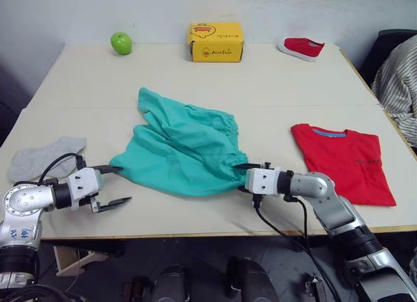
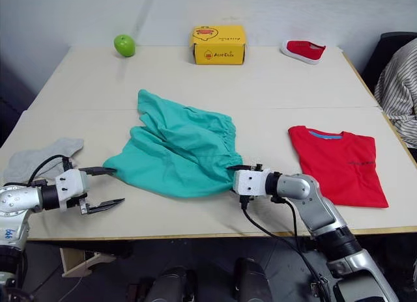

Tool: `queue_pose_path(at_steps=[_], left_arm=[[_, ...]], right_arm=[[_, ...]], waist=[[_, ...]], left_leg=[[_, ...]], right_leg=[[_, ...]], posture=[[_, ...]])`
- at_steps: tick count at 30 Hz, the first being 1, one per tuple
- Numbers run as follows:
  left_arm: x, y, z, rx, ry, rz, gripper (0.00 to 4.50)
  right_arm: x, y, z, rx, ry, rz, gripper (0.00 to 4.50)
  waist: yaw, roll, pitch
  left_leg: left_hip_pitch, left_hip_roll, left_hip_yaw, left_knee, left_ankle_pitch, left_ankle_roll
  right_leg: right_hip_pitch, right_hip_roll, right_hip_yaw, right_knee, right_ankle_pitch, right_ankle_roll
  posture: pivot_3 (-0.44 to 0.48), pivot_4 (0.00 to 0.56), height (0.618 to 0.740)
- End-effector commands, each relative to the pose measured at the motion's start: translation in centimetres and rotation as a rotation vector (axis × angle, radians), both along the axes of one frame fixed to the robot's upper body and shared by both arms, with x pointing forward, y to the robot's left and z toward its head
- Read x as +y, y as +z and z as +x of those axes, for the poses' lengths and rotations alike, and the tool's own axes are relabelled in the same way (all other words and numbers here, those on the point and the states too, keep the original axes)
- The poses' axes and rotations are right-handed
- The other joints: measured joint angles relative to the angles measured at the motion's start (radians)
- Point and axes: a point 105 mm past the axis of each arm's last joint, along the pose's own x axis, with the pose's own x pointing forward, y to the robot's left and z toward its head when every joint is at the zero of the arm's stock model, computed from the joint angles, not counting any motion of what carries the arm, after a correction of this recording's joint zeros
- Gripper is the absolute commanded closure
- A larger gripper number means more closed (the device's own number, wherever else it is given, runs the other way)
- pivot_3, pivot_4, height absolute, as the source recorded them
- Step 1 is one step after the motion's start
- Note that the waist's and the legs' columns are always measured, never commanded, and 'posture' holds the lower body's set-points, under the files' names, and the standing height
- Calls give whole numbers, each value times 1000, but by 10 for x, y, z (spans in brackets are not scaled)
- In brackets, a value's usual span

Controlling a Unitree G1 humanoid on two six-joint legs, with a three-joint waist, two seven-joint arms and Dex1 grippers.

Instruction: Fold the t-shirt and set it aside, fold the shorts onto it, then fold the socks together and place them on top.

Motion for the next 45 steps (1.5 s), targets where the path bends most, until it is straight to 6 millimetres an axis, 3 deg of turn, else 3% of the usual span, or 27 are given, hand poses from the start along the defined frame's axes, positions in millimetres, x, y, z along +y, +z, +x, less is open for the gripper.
queue_pose_path(at_steps=[1,4,9,10,16,24,30,32,38,45], left_arm=[[-11,-27,12,75,14,48,4],[-20,-33,26,78,9,68,4],[-33,-50,49,110,27,121,4],[-36,-51,54,111,31,125,188],[-40,-53,74,122,83,148,1857],[-32,-47,78,122,111,136,4466],[-27,-30,61,191,16,28,4490],[-29,-17,44,227,-73,-30,4490],[-42,22,-43,432,-313,-208,4490],[-53,29,-111,632,-268,-228,4490]], right_arm=[[11,23,3,56,-27,191,3431],[11,40,3,158,-55,337,4478],[3,51,-2,247,-51,410,4478],[1,51,-5,243,-35,393,4498],[-8,59,-10,250,2,417,4500],[-19,52,-16,204,26,359,4500],[-33,38,-17,156,6,304,4500],[-36,33,-18,139,7,276,4500],[-49,23,-18,56,7,199,4500],[-66,13,-28,-61,60,79,4500]], waist=[[4,2,-1],[12,7,-4],[30,19,-14],[31,21,-16],[27,24,-18],[12,23,-18],[-9,22,-18],[-19,22,-17],[-54,10,-9],[-41,9,0]], left_leg=[[0,-1,0,0,1,0],[1,-2,-1,0,2,3],[1,-5,-4,0,1,9],[1,-6,-4,0,1,10],[2,-8,-6,0,2,12],[2,-6,-6,0,2,11],[0,-5,-4,-1,1,9],[-1,-2,-1,-1,3,3],[-3,1,3,-2,-3,1],[-1,2,0,-2,-4,1]], right_leg=[[1,0,0,1,0,0],[2,-2,-1,2,1,1],[3,-5,-3,1,2,2],[4,-6,-4,1,2,2],[6,-7,-5,1,3,3],[6,-6,-5,1,3,3],[3,-4,-4,0,2,3],[2,-1,-4,0,2,3],[0,4,-3,-4,1,4],[1,2,0,-7,-1,4]], posture=[[0,150,740],[0,150,740],[0,150,740],[0,150,740],[0,150,740],[0,150,740],[0,150,740],[0,150,740],[0,150,740],[0,150,740]])
